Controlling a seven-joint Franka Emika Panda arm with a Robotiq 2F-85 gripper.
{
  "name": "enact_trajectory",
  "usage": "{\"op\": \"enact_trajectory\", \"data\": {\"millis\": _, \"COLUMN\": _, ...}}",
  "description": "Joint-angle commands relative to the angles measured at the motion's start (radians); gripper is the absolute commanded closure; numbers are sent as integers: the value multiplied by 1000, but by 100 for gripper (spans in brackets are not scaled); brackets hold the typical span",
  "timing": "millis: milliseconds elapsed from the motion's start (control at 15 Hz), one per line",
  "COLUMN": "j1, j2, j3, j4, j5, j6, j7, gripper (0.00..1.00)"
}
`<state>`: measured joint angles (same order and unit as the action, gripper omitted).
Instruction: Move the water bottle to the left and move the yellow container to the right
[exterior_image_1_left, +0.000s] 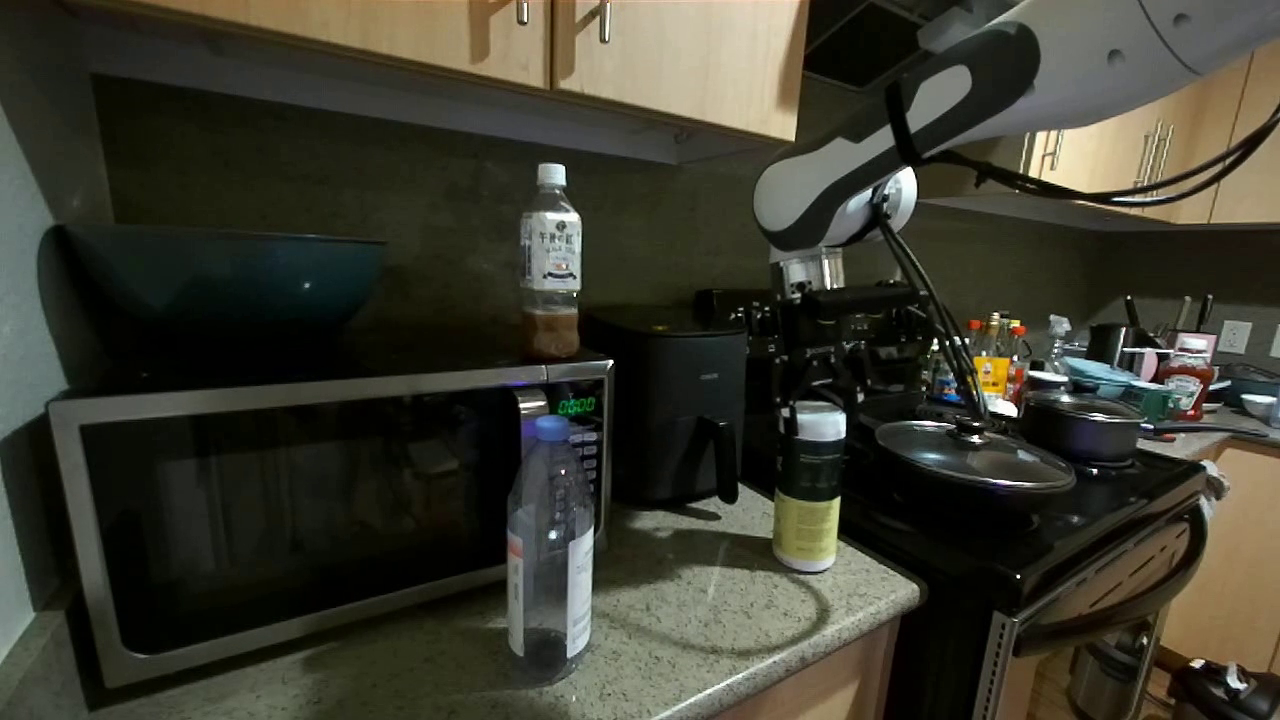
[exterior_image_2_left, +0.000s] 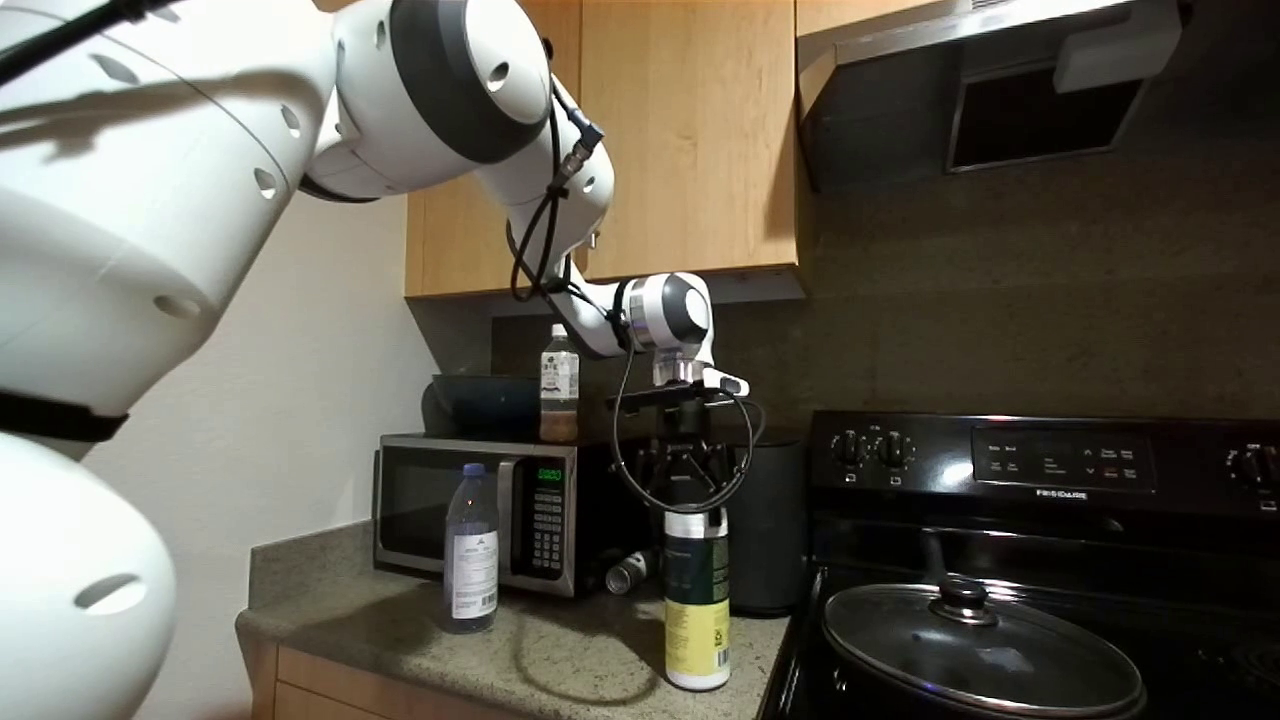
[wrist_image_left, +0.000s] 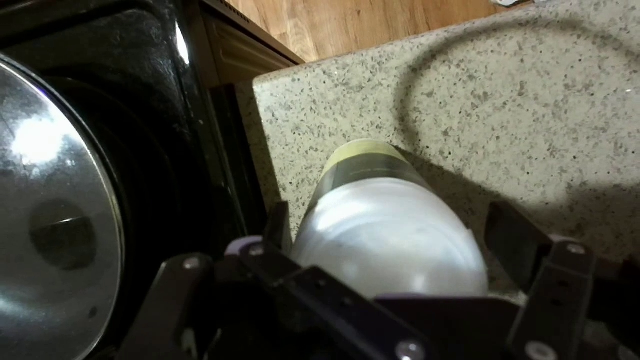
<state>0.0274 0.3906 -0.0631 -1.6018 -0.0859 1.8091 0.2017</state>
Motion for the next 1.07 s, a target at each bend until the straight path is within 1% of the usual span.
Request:
{"op": "enact_trajectory", "data": {"millis": 0, "j1": -4, "j2": -19, "j3": 8, "j4": -1, "j5": -12, "j6": -25, "j7": -21, "gripper": 0}}
{"op": "enact_trajectory", "data": {"millis": 133, "j1": -3, "j2": -19, "j3": 7, "j4": 3, "j5": -13, "j6": -34, "j7": -15, "gripper": 0}}
{"op": "enact_trajectory", "data": {"millis": 267, "j1": 6, "j2": -28, "j3": 5, "j4": 10, "j5": -19, "j6": -69, "j7": 11, "gripper": 0}}
{"op": "enact_trajectory", "data": {"millis": 533, "j1": 33, "j2": -69, "j3": 3, "j4": 23, "j5": -67, "j6": -137, "j7": 60, "gripper": 0}}
{"op": "enact_trajectory", "data": {"millis": 733, "j1": 48, "j2": -89, "j3": 4, "j4": 34, "j5": -119, "j6": -150, "j7": 86, "gripper": 0}}
{"op": "enact_trajectory", "data": {"millis": 1000, "j1": 55, "j2": -105, "j3": 10, "j4": 35, "j5": -158, "j6": -156, "j7": 74, "gripper": 0}}
